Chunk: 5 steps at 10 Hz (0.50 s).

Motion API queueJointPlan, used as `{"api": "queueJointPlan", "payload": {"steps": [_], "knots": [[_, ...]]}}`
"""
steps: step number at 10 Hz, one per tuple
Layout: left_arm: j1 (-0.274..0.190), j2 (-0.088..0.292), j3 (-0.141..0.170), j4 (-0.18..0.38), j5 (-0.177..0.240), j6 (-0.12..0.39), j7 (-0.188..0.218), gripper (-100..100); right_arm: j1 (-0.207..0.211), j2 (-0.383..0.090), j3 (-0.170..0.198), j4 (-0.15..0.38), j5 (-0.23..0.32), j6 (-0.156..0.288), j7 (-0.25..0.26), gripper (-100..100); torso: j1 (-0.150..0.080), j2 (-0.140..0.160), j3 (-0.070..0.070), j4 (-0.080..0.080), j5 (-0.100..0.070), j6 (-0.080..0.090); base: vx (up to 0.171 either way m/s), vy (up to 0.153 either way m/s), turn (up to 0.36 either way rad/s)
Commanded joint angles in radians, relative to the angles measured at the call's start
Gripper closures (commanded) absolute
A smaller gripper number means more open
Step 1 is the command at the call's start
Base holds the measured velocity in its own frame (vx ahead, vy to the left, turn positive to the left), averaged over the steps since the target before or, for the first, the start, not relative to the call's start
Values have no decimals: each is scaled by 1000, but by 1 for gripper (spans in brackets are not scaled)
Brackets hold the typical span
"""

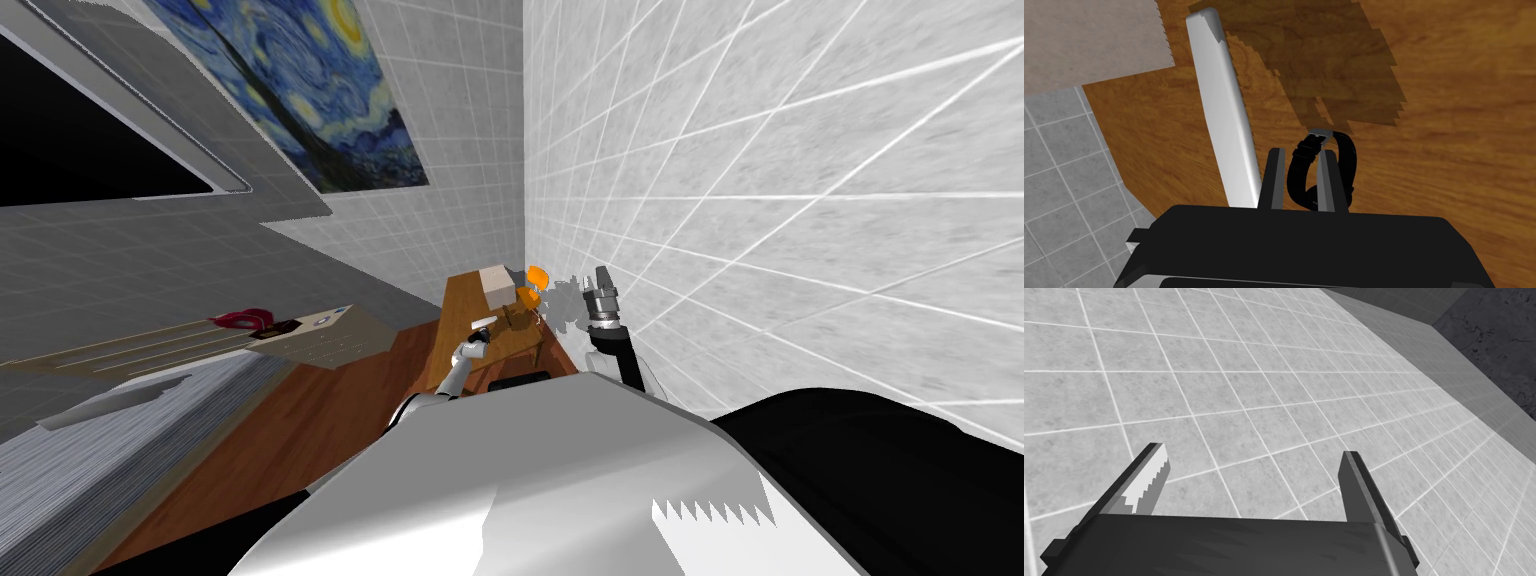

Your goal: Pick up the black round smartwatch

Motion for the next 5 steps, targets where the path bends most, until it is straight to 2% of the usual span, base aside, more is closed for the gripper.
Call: {"api": "queueJointPlan", "payload": {"steps": [1, 2, 3, 4, 5], "knots": [[0, 0, 0, 0, 0, 0, 0, 0, 0, 0, 0, 0, 0, 0, 0, 0, 0, 0, 0, 0, 0, 0, 0, 0, 0], [-11, 5, -7, -22, 8, 33, 4, 100, 0, 0, 0, 0, 0, 0, 0, 0, 0, 0, 0, 0, 0, 0, -69, 7, 33], [-16, 6, -10, -31, 9, 47, 7, 100, 0, 0, 0, 0, 0, 0, 0, 0, 0, 4, 2, 0, 0, 0, -112, 1, 25], [-12, 4, -6, -28, 5, 35, 6, 100, 0, 0, 0, 0, 0, 0, 0, 0, 0, 7, 3, 1, 0, 0, -49, -1, 1], [-13, 4, -6, -28, 5, 39, 7, 0, 0, 0, 0, 0, 0, 0, 0, 0, 0, 4, 2, 1, 0, 0, -9, 0, 0]]}}
